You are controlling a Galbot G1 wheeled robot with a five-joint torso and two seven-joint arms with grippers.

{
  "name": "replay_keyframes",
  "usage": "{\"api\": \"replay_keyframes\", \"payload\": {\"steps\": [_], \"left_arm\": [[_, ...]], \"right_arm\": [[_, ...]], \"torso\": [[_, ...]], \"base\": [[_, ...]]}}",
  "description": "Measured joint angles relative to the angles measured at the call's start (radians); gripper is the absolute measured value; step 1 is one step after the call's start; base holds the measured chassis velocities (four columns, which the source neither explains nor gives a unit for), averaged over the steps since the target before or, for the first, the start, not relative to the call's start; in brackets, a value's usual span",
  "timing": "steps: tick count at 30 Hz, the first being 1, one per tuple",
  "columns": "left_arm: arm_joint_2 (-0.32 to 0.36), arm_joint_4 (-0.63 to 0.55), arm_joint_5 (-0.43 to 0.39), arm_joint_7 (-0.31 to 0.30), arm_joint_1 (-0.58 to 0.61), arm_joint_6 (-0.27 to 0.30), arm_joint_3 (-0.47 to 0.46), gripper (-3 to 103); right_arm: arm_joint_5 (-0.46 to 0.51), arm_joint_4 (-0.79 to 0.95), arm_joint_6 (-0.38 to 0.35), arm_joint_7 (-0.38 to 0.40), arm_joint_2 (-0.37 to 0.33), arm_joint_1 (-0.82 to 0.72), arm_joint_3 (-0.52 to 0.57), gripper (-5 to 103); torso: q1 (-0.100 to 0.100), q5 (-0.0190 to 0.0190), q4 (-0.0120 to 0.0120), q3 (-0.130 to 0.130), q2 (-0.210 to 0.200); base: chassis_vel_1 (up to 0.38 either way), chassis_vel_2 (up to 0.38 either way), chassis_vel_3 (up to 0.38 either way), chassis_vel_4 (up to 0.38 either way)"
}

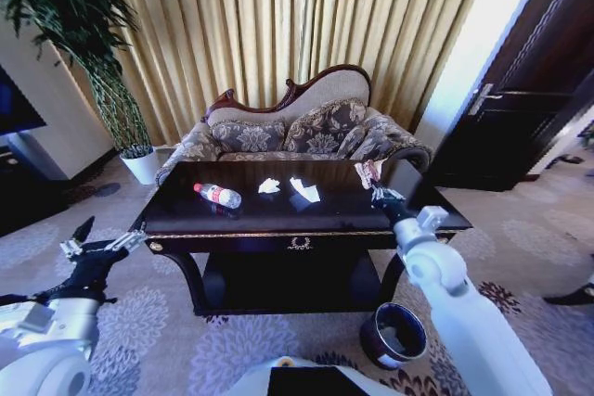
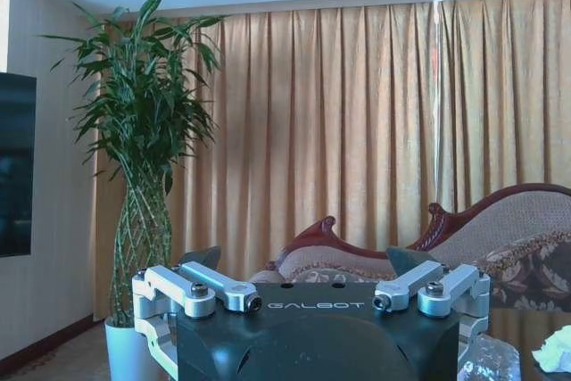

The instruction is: Move to the front of the table and place the trash on the table into the trash bin.

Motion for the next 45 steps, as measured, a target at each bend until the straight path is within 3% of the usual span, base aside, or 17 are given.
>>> {"api": "replay_keyframes", "payload": {"steps": [13,37,45], "left_arm": [[0.026,0.0,-0.003,-0.001,-0.001,0.004,0.0,100],[0.014,0.0,0.0,-0.001,0.02,-0.001,-0.007,100],[0.012,0.0,0.001,0.0,0.019,-0.003,-0.006,100]], "right_arm": [[-0.044,0.1,0.018,-0.011,0.042,-0.141,0.085,0],[-0.056,0.102,0.018,-0.025,0.069,-0.173,0.087,0],[-0.05,0.055,0.019,-0.055,0.108,-0.231,0.084,0]], "torso": [[0.0,-0.0001,-0.0001,0.0,0.0],[0.0,-0.0001,0.0,0.0,0.0],[0.0,-0.0003,0.0,0.0,0.0]], "base": [[0.0,0.0,0.0,0.0],[0.095,-0.093,-0.093,0.087],[0.054,-0.071,-0.063,0.051]]}}
